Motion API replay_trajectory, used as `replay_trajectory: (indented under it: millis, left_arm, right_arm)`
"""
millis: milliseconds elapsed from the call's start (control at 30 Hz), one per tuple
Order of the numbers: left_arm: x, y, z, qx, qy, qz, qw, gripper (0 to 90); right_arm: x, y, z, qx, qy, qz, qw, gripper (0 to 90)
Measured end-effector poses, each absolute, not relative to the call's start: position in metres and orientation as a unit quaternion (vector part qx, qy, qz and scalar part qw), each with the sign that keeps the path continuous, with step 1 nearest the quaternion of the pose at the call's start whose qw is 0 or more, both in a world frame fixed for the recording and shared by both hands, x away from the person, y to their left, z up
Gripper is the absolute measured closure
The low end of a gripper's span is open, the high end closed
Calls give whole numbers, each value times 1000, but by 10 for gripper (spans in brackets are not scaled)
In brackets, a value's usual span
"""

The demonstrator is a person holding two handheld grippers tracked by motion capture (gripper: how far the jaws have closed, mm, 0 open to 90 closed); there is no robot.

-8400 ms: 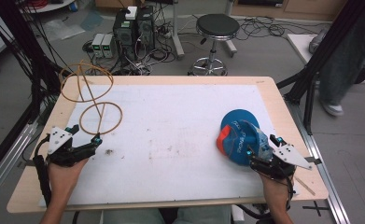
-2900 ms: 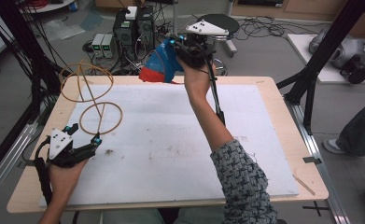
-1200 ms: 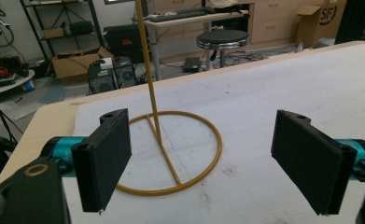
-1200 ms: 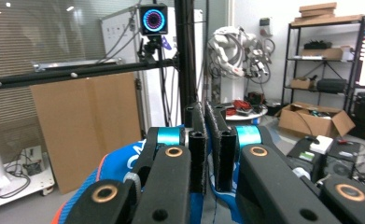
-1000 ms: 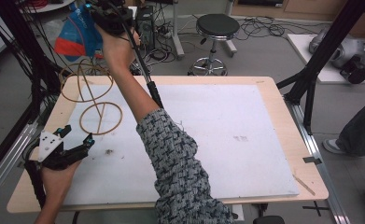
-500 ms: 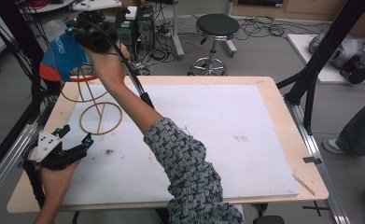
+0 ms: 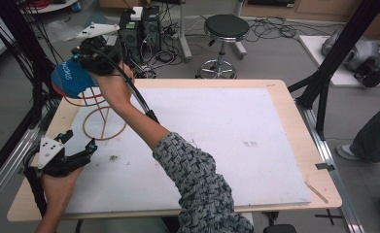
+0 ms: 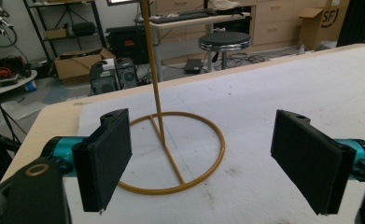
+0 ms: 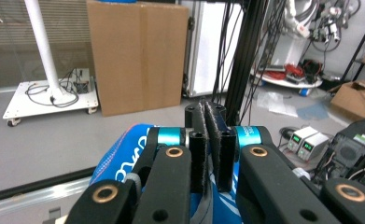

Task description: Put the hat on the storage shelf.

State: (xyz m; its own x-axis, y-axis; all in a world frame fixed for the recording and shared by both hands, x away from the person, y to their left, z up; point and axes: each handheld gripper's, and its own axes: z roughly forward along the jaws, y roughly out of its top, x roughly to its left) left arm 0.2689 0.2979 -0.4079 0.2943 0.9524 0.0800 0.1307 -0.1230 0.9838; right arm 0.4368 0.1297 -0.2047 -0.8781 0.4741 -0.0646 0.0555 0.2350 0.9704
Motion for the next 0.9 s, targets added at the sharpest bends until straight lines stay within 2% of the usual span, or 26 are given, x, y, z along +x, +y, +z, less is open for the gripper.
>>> replay_trajectory:
  millis: [567,900]
  left_arm:
    - [269,297,-408,628,431,409,504,205]
    - [270,296,-409,628,430,409,503,205]
  right_arm:
    - [438,139,-235,178,772,590,154,882]
    - [434,138,-237,183,755,617,128,884]
